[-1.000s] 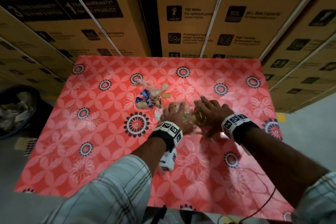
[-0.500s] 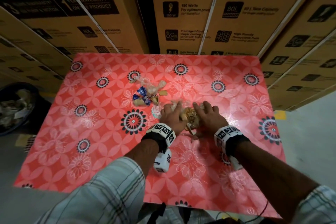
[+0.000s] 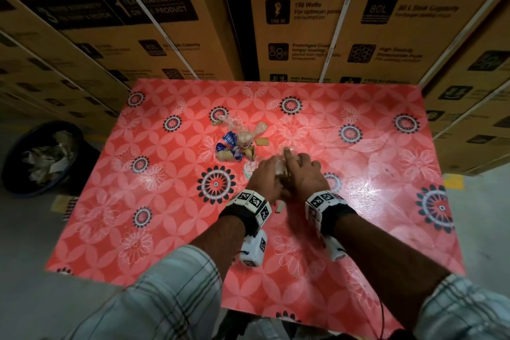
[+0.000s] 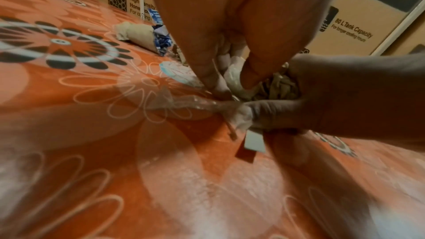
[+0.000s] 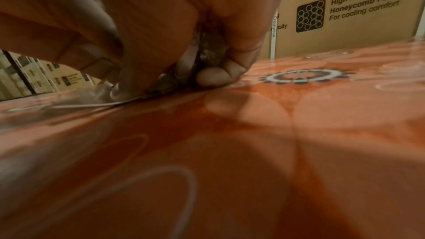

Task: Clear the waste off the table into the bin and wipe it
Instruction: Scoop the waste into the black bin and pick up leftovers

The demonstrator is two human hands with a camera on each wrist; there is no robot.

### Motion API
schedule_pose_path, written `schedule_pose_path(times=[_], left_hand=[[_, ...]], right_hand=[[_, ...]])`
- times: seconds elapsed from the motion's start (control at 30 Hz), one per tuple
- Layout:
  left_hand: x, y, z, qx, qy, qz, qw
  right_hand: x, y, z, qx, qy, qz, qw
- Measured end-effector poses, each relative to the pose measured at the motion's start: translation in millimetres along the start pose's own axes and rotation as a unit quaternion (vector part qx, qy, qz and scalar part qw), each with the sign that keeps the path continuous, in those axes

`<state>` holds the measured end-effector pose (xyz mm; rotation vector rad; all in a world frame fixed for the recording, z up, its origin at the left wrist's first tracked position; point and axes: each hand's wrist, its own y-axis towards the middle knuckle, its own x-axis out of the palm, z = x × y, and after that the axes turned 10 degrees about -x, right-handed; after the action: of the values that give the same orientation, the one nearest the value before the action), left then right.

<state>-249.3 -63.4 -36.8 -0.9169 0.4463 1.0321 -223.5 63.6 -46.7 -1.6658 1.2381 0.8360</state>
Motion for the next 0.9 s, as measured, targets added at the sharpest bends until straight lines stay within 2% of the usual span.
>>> schedule_pose_path(times=[0.13,0.23,0.33,0.4,0.5,0.63,0.73,0.9], left_hand=[[-10,0,-5,0.018,-0.047,-0.02,0.999],[-11,-2,-14,0.031,-0.088,-0.018,0.995],[-9,-3,-24,0.036,-0.11,-0.045,0.992],[-8,-6,-29,0.057,-0.077,-0.066,0.993],[-6,-6,-37,0.071,0.034,-0.074,0.994],[-3,-7,-39,0.091,0.099,-0.051,0.99],[1,-6,-40,0.102,0.104,-0.011,0.989],[2,-6,-27,0.055,0.072,0.008,0.996]], right_hand=[[-8,13,4,-0.022,-0.008,-0.028,0.999],[-10,17,6,-0.053,-0.008,-0.026,0.998],[-10,17,8,-0.069,-0.014,-0.02,0.997],[-10,17,8,-0.08,-0.015,-0.01,0.997],[-10,15,8,-0.089,-0.031,-0.005,0.996],[-20,14,17,-0.134,-0.078,-0.064,0.986],[-25,13,24,-0.161,-0.098,-0.105,0.976],[-25,12,23,-0.15,-0.104,-0.127,0.975]])
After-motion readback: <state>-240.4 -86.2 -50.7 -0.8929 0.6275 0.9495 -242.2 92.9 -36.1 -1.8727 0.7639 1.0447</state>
